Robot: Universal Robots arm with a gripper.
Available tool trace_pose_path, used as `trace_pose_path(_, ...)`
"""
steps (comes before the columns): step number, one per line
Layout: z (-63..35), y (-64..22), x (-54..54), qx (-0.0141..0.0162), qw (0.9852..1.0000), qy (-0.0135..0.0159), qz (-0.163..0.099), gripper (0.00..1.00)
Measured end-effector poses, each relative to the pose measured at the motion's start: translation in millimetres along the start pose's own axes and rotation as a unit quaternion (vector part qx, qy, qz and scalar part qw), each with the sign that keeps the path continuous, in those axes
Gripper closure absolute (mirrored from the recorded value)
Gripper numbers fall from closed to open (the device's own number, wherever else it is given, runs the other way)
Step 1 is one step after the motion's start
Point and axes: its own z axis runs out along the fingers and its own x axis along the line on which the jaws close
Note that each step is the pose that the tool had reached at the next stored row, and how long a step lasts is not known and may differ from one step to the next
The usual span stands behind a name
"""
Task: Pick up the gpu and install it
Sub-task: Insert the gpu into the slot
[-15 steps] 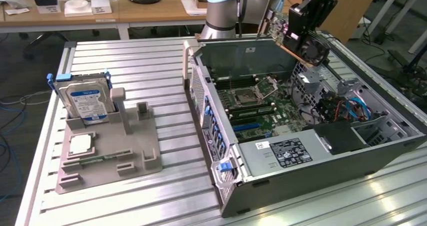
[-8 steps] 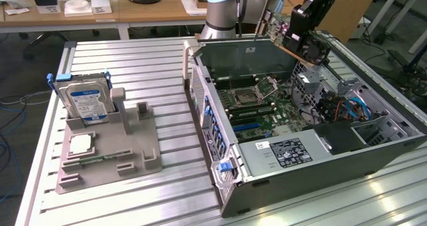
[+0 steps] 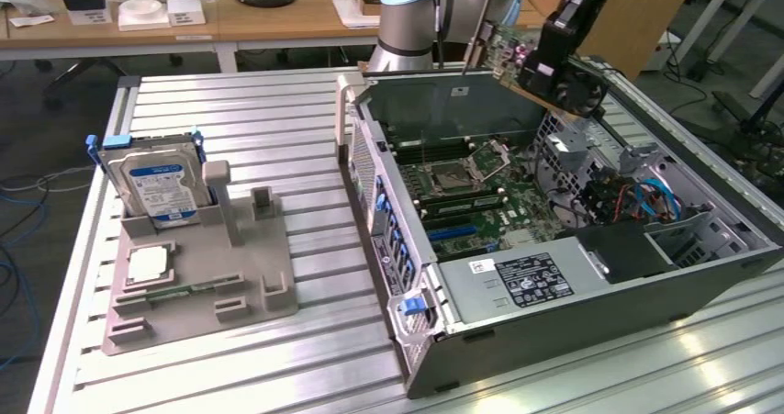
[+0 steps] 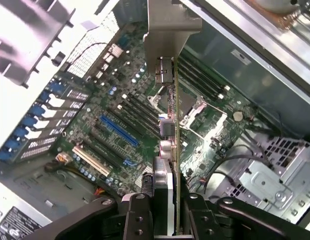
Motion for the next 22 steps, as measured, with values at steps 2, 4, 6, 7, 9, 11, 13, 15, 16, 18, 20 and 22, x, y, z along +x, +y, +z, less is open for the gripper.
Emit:
trace_pose_path(2,0.0,0.0,0.0,0.0001,0.9999,0.0007,-0.016,0.72)
trace_pose_path(4,0.1,0.0,0.0,0.0002,0.9995,0.0014,-0.031,0.72)
trace_pose_path(6,0.1,0.0,0.0,0.0003,0.9989,0.0021,-0.047,0.72)
trace_pose_path(7,0.1,0.0,0.0,0.0003,0.9985,0.0024,-0.055,0.72)
trace_pose_path(9,0.1,0.0,0.0,0.0005,0.9975,0.0031,-0.071,0.72)
trace_pose_path(11,0.1,0.0,0.0,0.0006,0.9961,0.0039,-0.088,0.72)
trace_pose_path(13,0.1,0.0,0.0,0.0007,0.9947,0.0045,-0.103,0.72)
trace_pose_path(15,0.1,0.0,0.0,0.0008,0.993,0.0052,-0.118,0.72)
trace_pose_path(16,0.1,0.0,0.0,0.0009,0.992,0.0055,-0.126,0.72)
trace_pose_path(18,0.1,0.0,0.0,0.001,0.9899,0.0062,-0.141,0.72)
trace_pose_path(20,0.2,0.0,0.0,0.0011,0.9877,0.0069,-0.156,0.72)
trace_pose_path(22,0.2,0.0,0.0,0.0012,0.9852,0.0075,-0.171,0.72)
